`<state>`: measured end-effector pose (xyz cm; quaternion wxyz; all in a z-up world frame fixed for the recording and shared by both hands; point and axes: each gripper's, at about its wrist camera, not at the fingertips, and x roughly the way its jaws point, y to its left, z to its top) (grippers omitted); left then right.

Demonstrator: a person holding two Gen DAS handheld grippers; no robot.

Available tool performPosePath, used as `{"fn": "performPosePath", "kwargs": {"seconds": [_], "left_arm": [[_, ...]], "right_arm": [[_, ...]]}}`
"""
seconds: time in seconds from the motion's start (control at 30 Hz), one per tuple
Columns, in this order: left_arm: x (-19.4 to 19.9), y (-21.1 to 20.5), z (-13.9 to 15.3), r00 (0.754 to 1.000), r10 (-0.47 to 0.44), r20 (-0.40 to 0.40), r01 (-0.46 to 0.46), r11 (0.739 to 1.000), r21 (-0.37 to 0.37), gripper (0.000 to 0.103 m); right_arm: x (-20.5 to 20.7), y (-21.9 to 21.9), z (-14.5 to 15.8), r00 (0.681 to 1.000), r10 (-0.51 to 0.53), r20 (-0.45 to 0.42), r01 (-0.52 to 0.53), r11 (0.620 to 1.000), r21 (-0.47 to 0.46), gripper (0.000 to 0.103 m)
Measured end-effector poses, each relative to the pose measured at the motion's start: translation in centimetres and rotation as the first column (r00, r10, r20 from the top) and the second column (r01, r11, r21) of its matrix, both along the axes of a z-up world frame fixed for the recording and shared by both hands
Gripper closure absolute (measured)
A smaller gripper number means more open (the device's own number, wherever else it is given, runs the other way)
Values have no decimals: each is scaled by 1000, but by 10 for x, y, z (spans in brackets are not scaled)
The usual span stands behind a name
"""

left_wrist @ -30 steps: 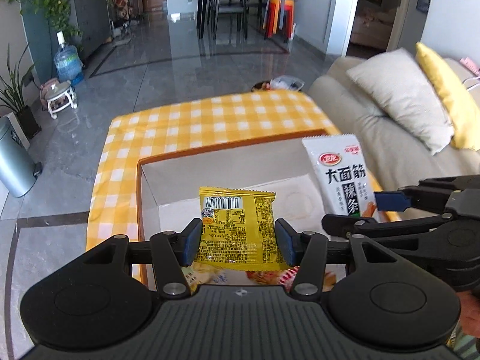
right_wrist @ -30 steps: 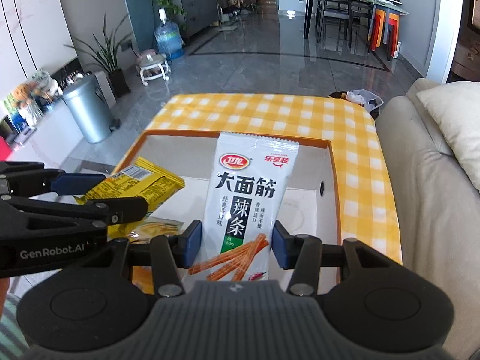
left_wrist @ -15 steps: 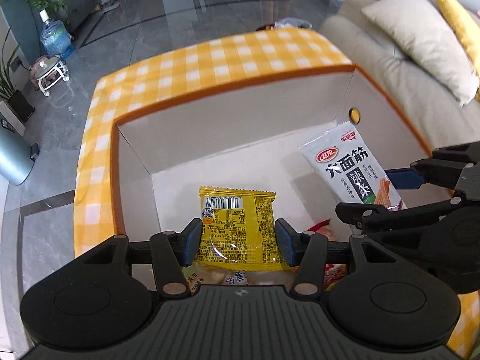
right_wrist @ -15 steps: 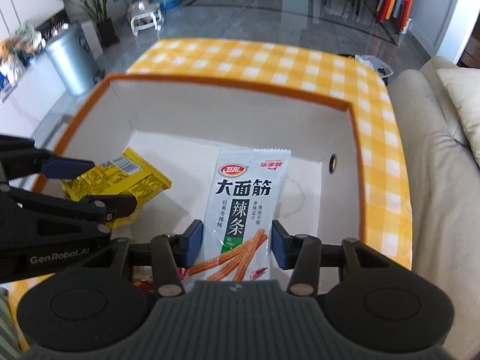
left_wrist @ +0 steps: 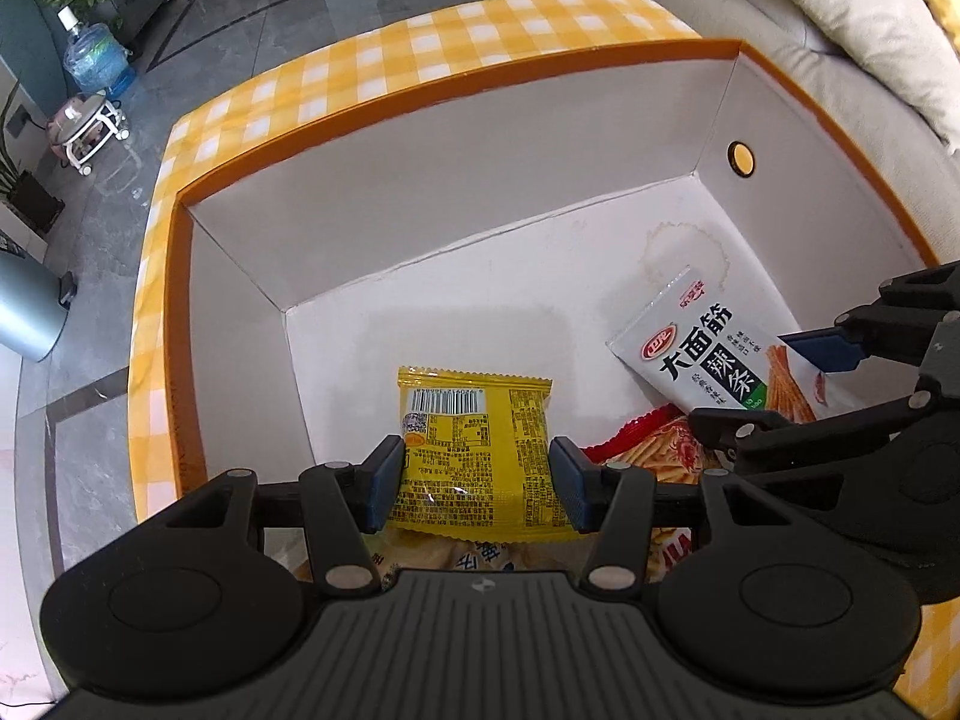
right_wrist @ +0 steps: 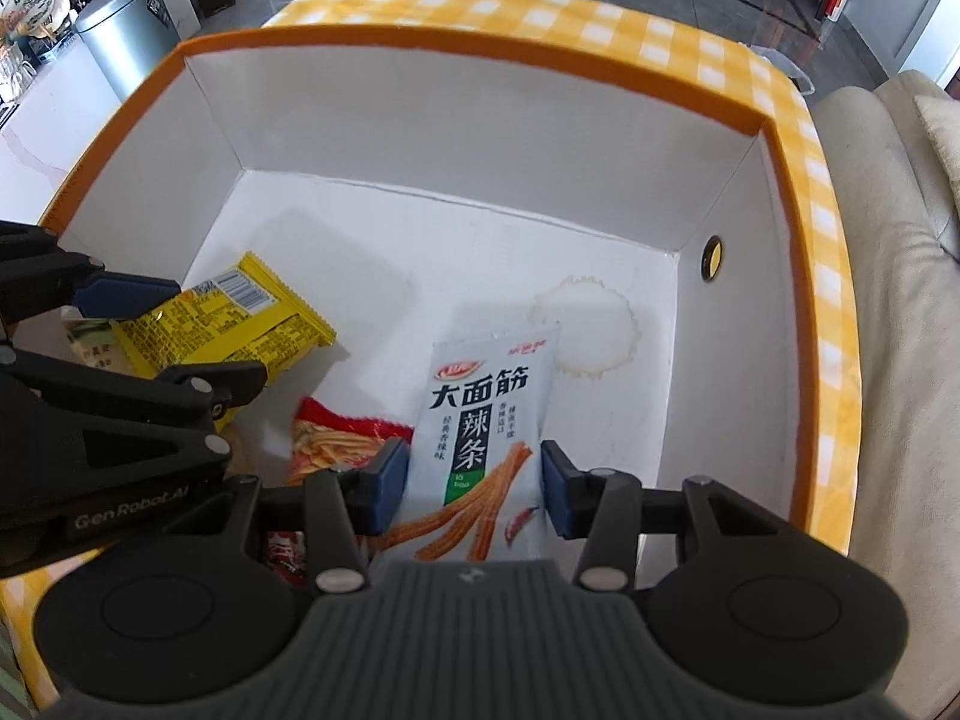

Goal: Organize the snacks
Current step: 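Lower both packs into the box and open both tools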

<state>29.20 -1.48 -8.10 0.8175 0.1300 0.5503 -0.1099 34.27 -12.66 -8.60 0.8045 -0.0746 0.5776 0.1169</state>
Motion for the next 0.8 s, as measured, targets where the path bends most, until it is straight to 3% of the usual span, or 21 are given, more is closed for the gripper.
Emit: {"fn": "performPosePath", "kwargs": {"seconds": [0.37, 0.57, 0.8], "left_arm": [[-2, -2, -14, 1000, 0, -4, 1, 1000, 17, 42], [-8, 1, -11, 1000, 7, 25, -8, 1000, 20, 33], [-18, 5, 1, 996, 18, 89, -21, 1000, 24, 26]], "right_arm": [[4, 1, -9, 1000, -1, -17, 1, 1000, -18, 55], [2, 5, -8, 1000, 11, -3, -11, 999, -53, 52], [-6, 7, 0, 998, 34, 47, -29, 994, -102, 35]]}}
